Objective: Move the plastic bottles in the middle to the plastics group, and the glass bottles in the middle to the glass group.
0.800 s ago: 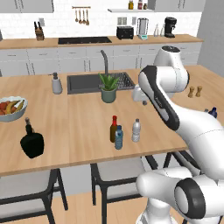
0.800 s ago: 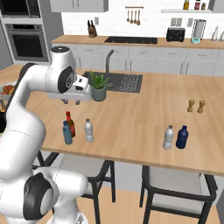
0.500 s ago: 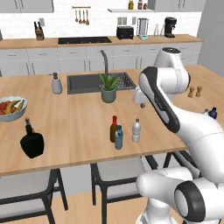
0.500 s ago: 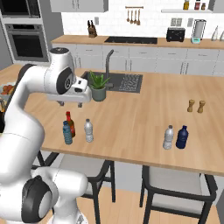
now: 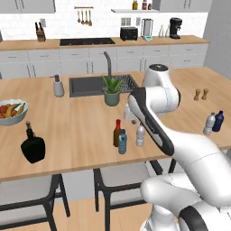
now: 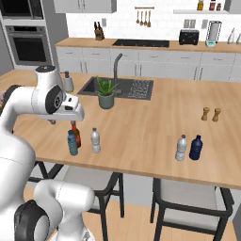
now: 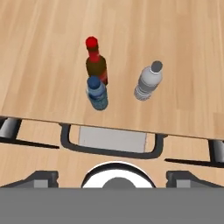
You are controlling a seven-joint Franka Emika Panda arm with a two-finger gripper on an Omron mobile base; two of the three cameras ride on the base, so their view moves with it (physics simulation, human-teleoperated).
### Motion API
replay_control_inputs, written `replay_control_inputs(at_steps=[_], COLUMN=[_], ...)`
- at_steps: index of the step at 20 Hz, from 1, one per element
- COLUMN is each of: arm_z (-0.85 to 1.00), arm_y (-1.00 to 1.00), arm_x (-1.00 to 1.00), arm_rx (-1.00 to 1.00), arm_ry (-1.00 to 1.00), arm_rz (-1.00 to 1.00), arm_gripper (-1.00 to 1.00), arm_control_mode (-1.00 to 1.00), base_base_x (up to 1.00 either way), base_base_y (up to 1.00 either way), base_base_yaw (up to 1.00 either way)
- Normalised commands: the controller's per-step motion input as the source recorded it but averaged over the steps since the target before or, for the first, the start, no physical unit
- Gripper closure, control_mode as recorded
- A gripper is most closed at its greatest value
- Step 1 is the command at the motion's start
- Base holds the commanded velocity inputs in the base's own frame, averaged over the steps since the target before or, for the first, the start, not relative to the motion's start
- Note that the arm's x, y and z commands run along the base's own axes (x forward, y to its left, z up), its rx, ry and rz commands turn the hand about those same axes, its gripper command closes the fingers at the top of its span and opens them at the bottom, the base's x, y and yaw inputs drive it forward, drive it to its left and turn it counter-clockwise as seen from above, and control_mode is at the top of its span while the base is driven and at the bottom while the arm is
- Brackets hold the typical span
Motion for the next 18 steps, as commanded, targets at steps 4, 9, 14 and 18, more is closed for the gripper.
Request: replay_control_inputs(at_steps=[4,9,14,18], arm_z=[-0.48,-0.36,-0.27,-0.29], arm_y=[0.44,0.16,0.00,0.00], arm_x=[0.17,0.34,0.34,0.50], arm_rx=[0.00,0.00,0.00,0.00], arm_ry=[0.00,0.00,0.00,0.00], arm_rz=[0.00,0.00,0.00,0.00], arm_gripper=[-1.00,-1.00,-1.00,-1.00], arm_control_mode=[-1.00,-1.00,-1.00,-1.00], base_base_x=[0.00,0.00,0.00,0.00], base_base_y=[0.00,0.00,0.00,0.00], base_base_yaw=[0.00,0.00,0.00,0.00])
